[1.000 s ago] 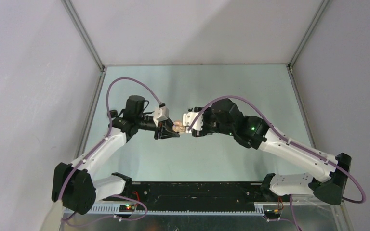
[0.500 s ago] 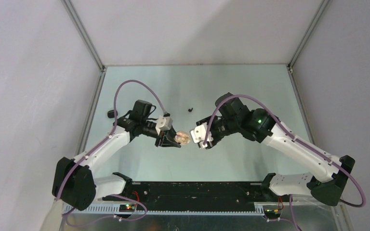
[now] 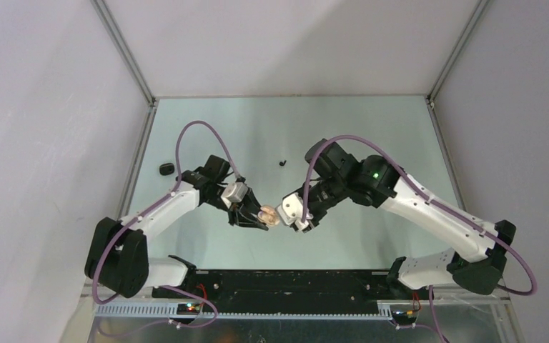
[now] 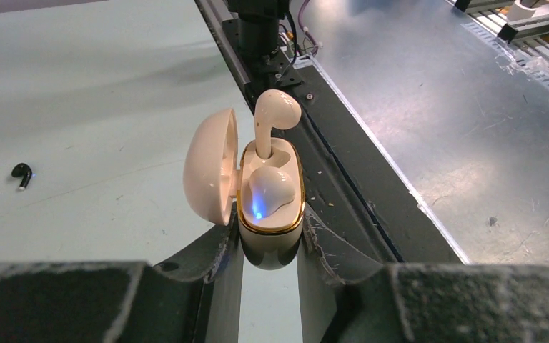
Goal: Insert the wireless bluetooth earbuds into the charging case
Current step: Place the earbud in the charging case.
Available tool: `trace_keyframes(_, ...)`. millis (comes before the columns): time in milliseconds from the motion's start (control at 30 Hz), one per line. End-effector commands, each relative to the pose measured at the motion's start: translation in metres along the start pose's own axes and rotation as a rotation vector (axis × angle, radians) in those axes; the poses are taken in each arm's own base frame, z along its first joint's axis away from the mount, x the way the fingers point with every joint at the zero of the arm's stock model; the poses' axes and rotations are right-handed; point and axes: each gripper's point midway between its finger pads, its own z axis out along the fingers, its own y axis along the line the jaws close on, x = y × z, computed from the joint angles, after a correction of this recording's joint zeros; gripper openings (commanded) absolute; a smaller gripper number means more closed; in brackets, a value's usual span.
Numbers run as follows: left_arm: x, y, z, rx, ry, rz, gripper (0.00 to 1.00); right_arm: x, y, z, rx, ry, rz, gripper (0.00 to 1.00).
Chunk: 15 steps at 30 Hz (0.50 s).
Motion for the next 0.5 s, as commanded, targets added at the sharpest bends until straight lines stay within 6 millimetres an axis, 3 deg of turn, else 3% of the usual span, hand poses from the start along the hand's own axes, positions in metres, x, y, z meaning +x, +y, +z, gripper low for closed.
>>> trace_keyframes(0,-0.019,-0.004,0.003,0.032,-0.077,0.066,0.00,-0.015,-0.002,-0.004,-0.021,-0.017,-0.020,0.43)
trace_keyframes(467,-0.016,-0.003,0.002,0.023,-0.050,0.074,0.00,-0.001,-0.010,0.026,0.015,0.035,0.032,0.36)
